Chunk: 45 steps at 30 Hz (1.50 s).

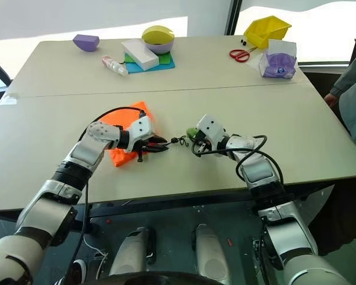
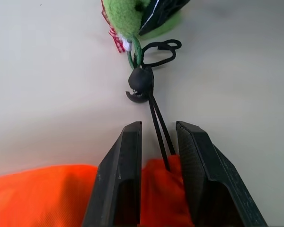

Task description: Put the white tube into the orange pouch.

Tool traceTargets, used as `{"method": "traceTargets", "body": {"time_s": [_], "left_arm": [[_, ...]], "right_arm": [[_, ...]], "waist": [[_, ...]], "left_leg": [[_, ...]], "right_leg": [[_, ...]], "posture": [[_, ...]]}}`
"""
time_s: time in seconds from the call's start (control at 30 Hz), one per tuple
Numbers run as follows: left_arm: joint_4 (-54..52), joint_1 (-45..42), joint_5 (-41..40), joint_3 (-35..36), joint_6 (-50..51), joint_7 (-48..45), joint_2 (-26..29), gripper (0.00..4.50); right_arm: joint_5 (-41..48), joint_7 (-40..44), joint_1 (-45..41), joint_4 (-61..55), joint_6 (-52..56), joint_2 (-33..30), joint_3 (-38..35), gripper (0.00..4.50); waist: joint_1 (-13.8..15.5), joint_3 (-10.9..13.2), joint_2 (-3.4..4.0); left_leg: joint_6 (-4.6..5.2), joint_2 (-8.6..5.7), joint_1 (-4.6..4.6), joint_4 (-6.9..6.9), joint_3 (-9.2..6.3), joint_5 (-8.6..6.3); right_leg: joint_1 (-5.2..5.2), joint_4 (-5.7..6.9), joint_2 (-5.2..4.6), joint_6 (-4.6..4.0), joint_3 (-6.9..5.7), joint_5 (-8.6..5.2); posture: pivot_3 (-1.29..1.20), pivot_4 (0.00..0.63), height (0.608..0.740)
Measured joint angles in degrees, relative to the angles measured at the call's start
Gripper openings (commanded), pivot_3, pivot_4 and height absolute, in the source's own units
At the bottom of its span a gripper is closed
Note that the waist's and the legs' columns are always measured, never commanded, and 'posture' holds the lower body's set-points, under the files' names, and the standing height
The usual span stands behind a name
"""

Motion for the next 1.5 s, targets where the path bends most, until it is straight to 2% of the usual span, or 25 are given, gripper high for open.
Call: {"method": "traceTargets", "body": {"time_s": [0.1,0.27,0.37,0.47,0.8,1.23,1.27,1.3,1.5], "left_arm": [[0.3,0.0,-0.5,0.7,0.9,0.4,-0.5,1.22],[1.3,-0.1,-3.0,3.1,3.6,2.2,-4.3,1.22],[1.3,-0.1,-3.9,3.4,5.0,2.3,-5.6,2.09],[1.3,-0.1,-3.9,3.4,4.4,3.2,-6.3,3.50],[6.6,-2.4,-0.7,3.2,-2.5,7.7,-7.5,3.50],[6.9,-1.4,0.4,1.3,-2.3,7.0,-10.0,3.50],[6.9,-1.4,0.5,1.3,-2.4,7.1,-10.0,2.96],[6.9,-1.4,0.6,1.2,-2.5,7.2,-10.0,2.66],[6.4,-1.4,0.5,1.2,-1.2,7.7,-10.0,2.66]], "right_arm": [[0.0,0.0,0.0,0.3,-0.1,0.0,-0.3,0.00],[-0.1,0.0,0.0,0.4,-0.1,0.2,-0.3,0.00],[-0.2,0.1,0.1,-0.1,0.0,0.7,0.0,0.00],[-0.2,0.1,0.4,-1.0,0.4,1.5,0.5,0.00],[-0.3,-0.1,0.5,-1.4,0.7,1.8,1.0,0.00],[-0.2,-0.5,0.5,-1.6,0.8,1.8,1.0,0.00],[-0.2,-0.5,0.5,-1.6,0.9,1.8,1.0,0.00],[-0.2,-0.5,0.5,-1.7,1.0,1.8,1.0,0.00],[-0.2,-0.5,0.7,-2.2,1.4,1.8,1.0,0.00]], "waist": [[0.0,0.0,0.00],[0.1,0.0,0.00],[0.0,0.0,0.00],[-0.1,0.0,0.00],[0.1,0.0,0.00],[0.1,0.0,0.00],[0.1,0.0,0.00],[0.1,0.0,0.00],[0.1,0.0,0.00]], "left_leg": [[0.00,0.00,-0.02,0.02,0.00,0.00],[0.00,-0.01,-0.03,0.07,0.00,0.00],[0.00,-0.01,-0.03,0.05,0.00,0.00],[0.00,0.01,-0.02,0.00,-0.01,0.00],[0.00,-0.02,-0.03,0.06,0.00,0.00],[0.00,-0.01,-0.03,0.03,-0.01,0.00],[0.00,-0.01,-0.03,0.03,0.00,0.00],[0.00,-0.01,-0.03,0.03,0.00,0.00],[0.00,-0.01,-0.03,0.03,0.00,0.00]], "right_leg": [[0.00,-0.01,0.00,0.01,0.00,-0.01],[0.01,0.00,0.00,0.01,0.00,-0.01],[0.00,0.00,0.01,0.02,0.00,-0.01],[-0.01,0.02,0.05,0.03,0.00,-0.01],[0.01,0.00,0.00,0.03,0.00,-0.01],[-0.01,0.01,0.01,0.04,0.00,-0.02],[0.00,0.01,0.01,0.04,0.00,-0.02],[0.00,0.01,0.01,0.04,0.00,-0.02],[0.00,0.01,0.01,0.04,0.00,-0.02]], "posture": [[0.00,0.150,0.740],[0.00,0.150,0.740],[0.00,0.150,0.740],[0.00,0.150,0.740],[0.00,0.150,0.740],[0.00,0.150,0.740],[0.00,0.150,0.740],[0.00,0.150,0.740],[0.00,0.150,0.740]]}}
